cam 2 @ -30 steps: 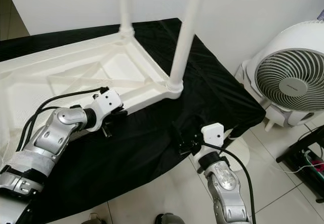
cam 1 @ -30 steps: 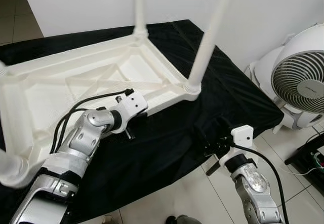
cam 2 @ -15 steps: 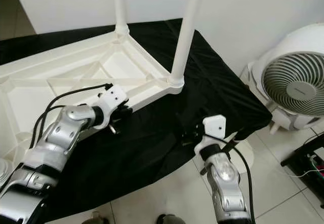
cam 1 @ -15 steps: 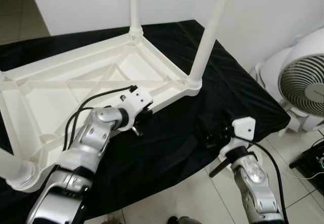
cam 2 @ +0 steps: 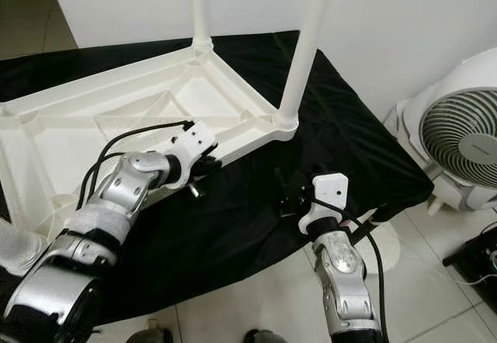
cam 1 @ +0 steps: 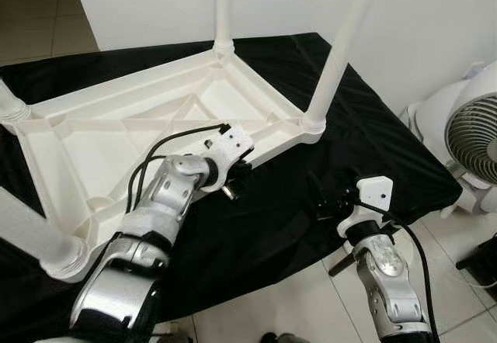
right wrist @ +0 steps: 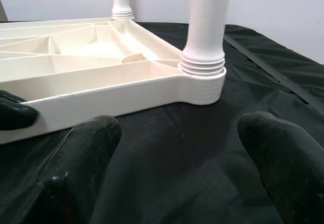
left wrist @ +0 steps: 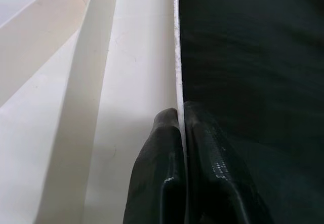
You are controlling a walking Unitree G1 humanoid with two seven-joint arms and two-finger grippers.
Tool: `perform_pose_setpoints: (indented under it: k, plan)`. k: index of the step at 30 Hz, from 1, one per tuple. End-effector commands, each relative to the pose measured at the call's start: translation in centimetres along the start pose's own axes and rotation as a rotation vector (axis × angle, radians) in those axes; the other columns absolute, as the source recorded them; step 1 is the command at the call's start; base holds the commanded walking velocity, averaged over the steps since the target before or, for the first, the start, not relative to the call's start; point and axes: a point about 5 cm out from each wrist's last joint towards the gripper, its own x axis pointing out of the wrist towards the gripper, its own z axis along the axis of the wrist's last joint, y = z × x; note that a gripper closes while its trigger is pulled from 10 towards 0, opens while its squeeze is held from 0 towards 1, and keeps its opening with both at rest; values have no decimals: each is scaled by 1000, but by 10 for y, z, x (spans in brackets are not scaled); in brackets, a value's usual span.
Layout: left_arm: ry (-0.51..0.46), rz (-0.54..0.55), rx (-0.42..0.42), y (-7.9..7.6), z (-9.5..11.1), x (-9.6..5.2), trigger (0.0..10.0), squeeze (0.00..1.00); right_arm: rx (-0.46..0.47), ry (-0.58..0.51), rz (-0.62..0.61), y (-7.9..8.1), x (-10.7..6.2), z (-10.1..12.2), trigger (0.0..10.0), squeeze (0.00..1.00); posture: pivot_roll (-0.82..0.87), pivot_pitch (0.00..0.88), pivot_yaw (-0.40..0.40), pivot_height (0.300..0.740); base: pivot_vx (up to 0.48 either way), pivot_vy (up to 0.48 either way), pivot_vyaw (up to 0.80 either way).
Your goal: Building children table
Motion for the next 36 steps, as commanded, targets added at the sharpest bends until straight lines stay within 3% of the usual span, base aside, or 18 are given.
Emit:
perform_pose_setpoints:
  k: [1, 9, 10, 11, 14, 23, 27, 36]
  plan:
    - [-133, 419, -18, 14, 20, 2, 10000, 1000, 4, 15, -21, -1, -1, -3, 10000, 0, 2, 92, -21, 740, 0, 0, 0]
    - [-285, 319, -21, 5, 36, -6, 10000, 1000, 8, 13, -33, -1, 1, -3, 10000, 0, 11, 93, -25, 740, 0, 0, 0]
    - [-309, 306, -23, 4, 37, -9, 10000, 788, 8, 13, -33, -1, 2, -3, 10000, 0, 13, 94, -26, 740, 0, 0, 0]
    - [-343, 286, -18, 2, 38, -14, 10000, 0, 9, 12, -34, -1, 2, -3, 10000, 0, 18, 94, -28, 740, 0, 0, 0]
    - [-373, 257, -8, -1, 38, -18, 10000, 0, 10, 11, -34, 0, 3, -3, 10000, 0, 20, 94, -30, 740, 0, 0, 0]
    - [-454, 242, 8, -11, 24, -55, 10000, 0, 10, 10, -21, 3, 9, -4, 10000, 0, 49, 96, -47, 740, 0, 0, 0]
    - [-452, 253, -3, -11, 18, -63, 10000, 0, 9, 11, -19, 3, 11, -4, 10000, 0, 58, 96, -54, 740, 0, 0, 0]
    - [-368, 332, -39, -12, -21, -96, 10000, 0, -12, 17, -31, -3, 20, -5, 10000, 0, 80, 97, -74, 740, 0, 0, 0]
